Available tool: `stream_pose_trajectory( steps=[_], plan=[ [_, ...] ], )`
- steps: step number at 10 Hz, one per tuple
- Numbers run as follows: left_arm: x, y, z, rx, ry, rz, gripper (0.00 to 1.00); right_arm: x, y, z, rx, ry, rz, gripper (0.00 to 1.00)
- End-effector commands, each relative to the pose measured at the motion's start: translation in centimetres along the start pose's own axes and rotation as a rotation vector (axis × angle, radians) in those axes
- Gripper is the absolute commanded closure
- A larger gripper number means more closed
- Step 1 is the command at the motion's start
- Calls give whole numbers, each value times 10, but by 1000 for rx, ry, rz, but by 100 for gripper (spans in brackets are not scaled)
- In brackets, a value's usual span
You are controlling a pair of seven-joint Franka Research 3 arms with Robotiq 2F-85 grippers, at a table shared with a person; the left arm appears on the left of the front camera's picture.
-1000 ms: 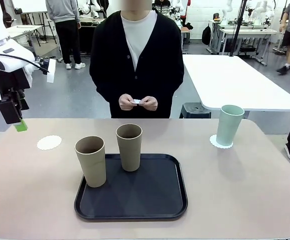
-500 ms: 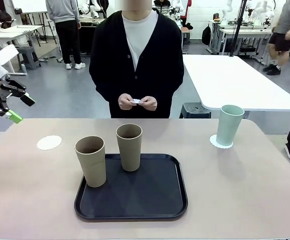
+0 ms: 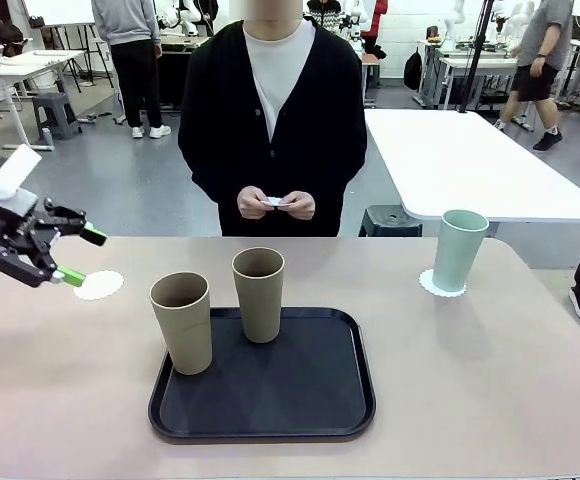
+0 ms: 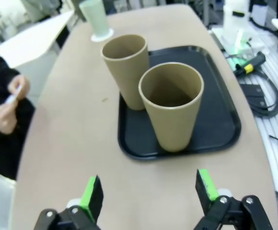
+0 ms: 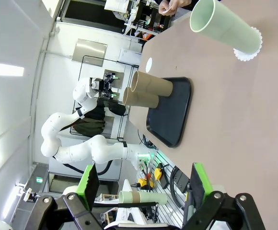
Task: Place coasters on the table and set cups on them.
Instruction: Take one Reusable plastic cup from the Flat Tray and place it on a coaster set by the human.
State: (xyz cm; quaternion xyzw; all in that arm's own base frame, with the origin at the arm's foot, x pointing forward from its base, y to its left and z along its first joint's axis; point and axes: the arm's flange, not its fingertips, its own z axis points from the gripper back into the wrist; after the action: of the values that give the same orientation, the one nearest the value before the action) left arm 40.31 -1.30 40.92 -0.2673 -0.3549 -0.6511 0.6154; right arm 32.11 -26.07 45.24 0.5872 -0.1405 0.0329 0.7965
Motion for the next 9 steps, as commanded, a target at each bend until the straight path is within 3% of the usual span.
stream_pose_trajectory(
  steps=[1, 4, 5, 6, 9],
  plan=[
    [9, -5, -3, 15, -4, 94, 0, 3, 1, 0, 1, -14, -17, 0],
    [4, -3, -18, -116, -22, 166, 0, 3, 1, 0, 1, -14, -17, 0],
    [8, -2, -20, -95, 44, 221, 0, 3, 1, 0, 1, -14, -17, 0],
    [3, -9, -20, -75, -6, 130, 0, 3, 1, 0, 1, -14, -17, 0],
    [3, -9, -20, -75, -6, 130, 0, 3, 1, 0, 1, -14, -17, 0]
  ],
)
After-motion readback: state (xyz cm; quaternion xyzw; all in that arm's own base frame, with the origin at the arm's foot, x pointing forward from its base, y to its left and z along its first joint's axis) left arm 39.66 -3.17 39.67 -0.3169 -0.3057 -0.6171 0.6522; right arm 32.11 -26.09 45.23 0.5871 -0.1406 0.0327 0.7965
